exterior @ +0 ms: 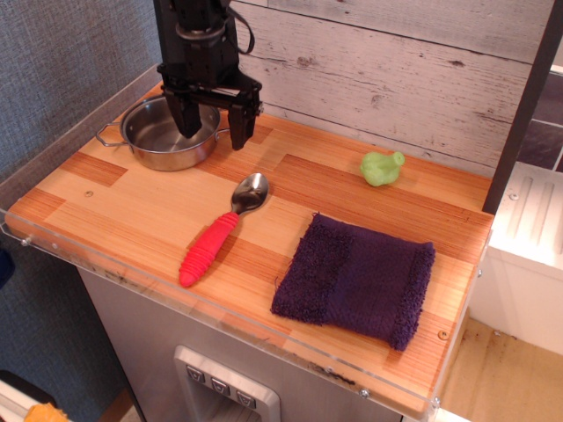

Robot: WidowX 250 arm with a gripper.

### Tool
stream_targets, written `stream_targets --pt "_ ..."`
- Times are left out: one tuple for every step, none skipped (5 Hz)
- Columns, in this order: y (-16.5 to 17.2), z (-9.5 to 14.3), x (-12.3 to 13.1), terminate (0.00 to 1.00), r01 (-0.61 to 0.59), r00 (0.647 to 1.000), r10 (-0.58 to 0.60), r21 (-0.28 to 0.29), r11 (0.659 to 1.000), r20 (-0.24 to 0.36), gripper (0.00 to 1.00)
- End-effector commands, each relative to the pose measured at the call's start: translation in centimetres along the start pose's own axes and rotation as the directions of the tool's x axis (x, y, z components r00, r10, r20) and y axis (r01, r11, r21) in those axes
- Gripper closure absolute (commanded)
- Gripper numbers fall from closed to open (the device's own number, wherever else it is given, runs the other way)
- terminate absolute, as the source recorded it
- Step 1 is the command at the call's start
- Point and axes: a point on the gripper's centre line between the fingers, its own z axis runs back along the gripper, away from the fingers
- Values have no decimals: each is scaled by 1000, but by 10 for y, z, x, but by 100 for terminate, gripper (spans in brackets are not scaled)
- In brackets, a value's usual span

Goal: Move the utensil and place it on the black cloth.

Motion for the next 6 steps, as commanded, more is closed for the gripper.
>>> stream_targets --pt "13 -17 4 0 -15 1000 15 19 1000 -11 100" --pt "11 -21 3 0 -4 1000 4 10 1000 -13 100" --pt "9 -10 2 0 0 1000 0 6 1000 -3 100" --pt "7 10 -5 0 -30 998 28 32 999 56 100" --pt "-5 42 -17 0 -71 996 63 127 989 65 100" --pt "-39 68 -35 0 -68 994 52 166 984 97 100"
